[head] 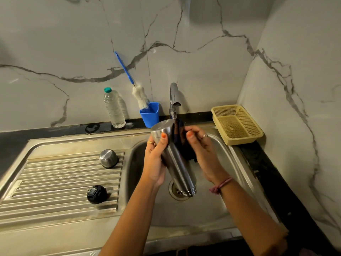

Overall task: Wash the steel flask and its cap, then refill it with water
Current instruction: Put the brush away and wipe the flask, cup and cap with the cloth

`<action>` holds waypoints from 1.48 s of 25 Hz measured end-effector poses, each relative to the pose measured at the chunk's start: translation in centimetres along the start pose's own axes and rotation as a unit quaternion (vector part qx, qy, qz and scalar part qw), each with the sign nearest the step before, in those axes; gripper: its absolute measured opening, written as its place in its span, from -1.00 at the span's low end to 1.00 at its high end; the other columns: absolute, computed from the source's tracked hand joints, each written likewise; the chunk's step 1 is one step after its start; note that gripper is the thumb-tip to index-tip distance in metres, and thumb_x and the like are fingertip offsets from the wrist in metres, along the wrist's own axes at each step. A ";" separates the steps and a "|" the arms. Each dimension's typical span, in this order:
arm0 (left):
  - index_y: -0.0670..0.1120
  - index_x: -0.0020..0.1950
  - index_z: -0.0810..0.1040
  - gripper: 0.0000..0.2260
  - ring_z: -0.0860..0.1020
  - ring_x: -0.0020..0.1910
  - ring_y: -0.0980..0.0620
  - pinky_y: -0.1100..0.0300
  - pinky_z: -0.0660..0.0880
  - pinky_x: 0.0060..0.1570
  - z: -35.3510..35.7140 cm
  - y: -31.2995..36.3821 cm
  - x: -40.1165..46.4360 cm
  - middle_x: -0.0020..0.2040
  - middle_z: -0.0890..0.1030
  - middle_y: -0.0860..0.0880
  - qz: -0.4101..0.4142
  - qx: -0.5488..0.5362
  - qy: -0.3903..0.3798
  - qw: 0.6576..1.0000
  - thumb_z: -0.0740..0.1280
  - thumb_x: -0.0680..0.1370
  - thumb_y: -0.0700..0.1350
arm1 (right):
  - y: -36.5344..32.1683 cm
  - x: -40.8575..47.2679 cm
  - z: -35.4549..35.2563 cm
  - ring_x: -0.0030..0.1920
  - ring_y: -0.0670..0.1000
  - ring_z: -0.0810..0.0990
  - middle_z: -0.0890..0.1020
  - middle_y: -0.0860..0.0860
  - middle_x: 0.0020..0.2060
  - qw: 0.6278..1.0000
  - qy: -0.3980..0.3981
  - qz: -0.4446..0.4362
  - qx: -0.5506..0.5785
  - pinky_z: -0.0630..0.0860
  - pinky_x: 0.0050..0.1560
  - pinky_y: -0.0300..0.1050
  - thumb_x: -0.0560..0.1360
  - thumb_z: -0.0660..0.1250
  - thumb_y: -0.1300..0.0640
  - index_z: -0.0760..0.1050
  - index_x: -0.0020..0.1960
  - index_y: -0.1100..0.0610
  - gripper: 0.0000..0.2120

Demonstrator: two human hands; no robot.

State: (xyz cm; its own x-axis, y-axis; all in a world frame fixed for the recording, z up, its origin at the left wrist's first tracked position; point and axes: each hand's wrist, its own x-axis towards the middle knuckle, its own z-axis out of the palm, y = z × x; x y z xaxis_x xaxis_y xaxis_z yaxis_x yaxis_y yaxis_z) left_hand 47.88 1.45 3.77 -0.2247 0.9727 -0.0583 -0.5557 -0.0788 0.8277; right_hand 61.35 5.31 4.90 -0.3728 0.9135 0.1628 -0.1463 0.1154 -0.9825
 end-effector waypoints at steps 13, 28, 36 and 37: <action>-0.14 0.36 0.46 -0.36 0.58 -0.08 -0.05 0.09 0.60 -0.18 0.4 0.7 1.1 -0.04 0.60 -0.11 -0.009 -0.060 0.067 0.996 0.44 0.36 0.13 | 6.7 -5.3 1.1 0.08 0.04 0.43 0.41 0.04 0.12 0.849 0.160 -0.211 -0.456 0.51 -0.04 0.05 0.30 0.39 -0.15 0.34 0.22 0.03 -0.43; -0.09 0.19 0.63 -0.56 0.58 0.08 -0.15 -0.13 0.48 0.21 1.2 -0.4 0.8 0.10 0.63 -0.17 -0.063 -0.042 -0.006 0.997 0.37 0.45 0.17 | -1.5 3.4 1.7 -0.07 -0.25 0.52 0.44 -0.08 0.04 0.942 0.115 -0.151 -0.277 0.46 -0.07 -0.46 0.53 0.15 -0.20 0.32 0.42 -0.11 -0.52; -0.10 0.38 0.50 -0.37 0.57 0.15 -0.17 -0.07 0.50 0.22 -0.3 -1.5 1.2 0.17 0.59 -0.20 -0.066 -0.086 0.063 0.992 0.35 0.45 0.27 | 3.2 -1.6 -0.6 0.12 -0.07 0.48 0.38 -0.05 0.20 0.904 -0.005 -0.122 -0.410 0.56 0.06 -0.09 0.51 0.07 -0.28 -0.05 0.49 -0.32 -0.40; -0.09 0.38 0.50 -0.35 0.57 0.15 -0.17 -0.08 0.51 0.21 -0.6 -1.5 1.4 0.18 0.60 -0.19 -0.068 -0.085 0.080 0.991 0.36 0.43 0.29 | 3.6 -2.2 -1.1 0.12 -0.09 0.48 0.38 -0.07 0.19 0.910 -0.014 -0.116 -0.398 0.56 0.05 -0.11 0.50 0.11 -0.26 -0.02 0.49 -0.29 -0.38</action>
State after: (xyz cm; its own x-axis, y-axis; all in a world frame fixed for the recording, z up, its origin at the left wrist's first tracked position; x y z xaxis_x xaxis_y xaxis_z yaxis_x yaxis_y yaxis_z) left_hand 47.93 2.81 2.11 -0.2562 0.9305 -0.2617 -0.7130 0.0009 0.7011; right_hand 62.68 4.14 0.92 -0.4405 0.8198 0.3658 0.4815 0.5597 -0.6745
